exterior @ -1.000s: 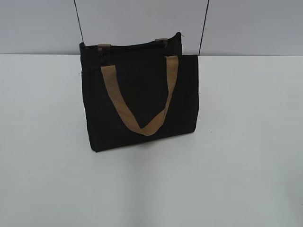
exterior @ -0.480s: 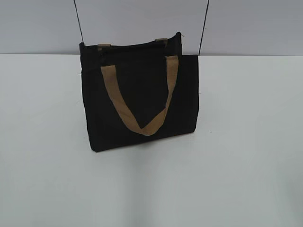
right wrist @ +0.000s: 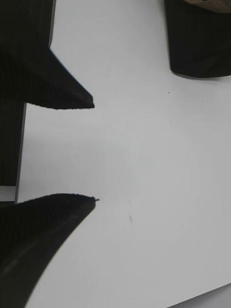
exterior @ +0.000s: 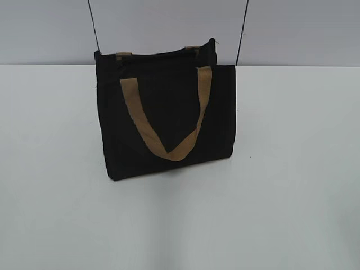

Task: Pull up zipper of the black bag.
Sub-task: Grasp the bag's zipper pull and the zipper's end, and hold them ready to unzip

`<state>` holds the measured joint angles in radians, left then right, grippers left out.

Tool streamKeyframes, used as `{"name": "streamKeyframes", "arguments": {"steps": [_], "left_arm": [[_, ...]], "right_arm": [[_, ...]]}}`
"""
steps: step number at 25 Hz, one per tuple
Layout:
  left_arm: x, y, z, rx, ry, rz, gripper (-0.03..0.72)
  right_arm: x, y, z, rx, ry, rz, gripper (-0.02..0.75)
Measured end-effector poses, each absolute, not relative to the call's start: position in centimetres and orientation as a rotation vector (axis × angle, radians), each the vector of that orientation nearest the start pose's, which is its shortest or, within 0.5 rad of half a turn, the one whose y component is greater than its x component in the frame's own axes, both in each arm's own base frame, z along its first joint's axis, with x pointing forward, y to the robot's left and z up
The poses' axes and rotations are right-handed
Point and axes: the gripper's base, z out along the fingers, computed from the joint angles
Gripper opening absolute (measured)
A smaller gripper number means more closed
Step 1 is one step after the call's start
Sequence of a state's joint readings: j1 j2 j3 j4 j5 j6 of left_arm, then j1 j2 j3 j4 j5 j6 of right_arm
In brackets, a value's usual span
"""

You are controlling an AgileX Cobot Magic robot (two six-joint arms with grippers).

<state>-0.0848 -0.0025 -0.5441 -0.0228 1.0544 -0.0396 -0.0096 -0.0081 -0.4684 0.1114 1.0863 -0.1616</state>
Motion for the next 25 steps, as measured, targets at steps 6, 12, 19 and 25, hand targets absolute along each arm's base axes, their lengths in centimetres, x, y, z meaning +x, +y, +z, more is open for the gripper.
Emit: {"name": "streamKeyframes", "arguments": {"steps": [6,12,19,25], "left_arm": [[1.5,-0.2,31.7,0.040,1.836,-0.103,0.360],[6.6,-0.6,34.1,0.033,1.683,-0.105,0.398],[12.7,-1.1,33.8,0.030,1.622,-0.107,0.400],[17.5,-2.5,27.2,0.043,1.643,-0.168,0.400]], "right_arm": [[-0.4,0.9,26.7,-0.164,2.082,0.031,0.428],[-0.4,0.9,26.7,-0.164,2.082,0.031,0.428],[-0.4,0.9,26.7,-0.164,2.082,0.031,0.428],[-0.4,0.9,26.7,-0.164,2.082,0.031,0.428]]}}
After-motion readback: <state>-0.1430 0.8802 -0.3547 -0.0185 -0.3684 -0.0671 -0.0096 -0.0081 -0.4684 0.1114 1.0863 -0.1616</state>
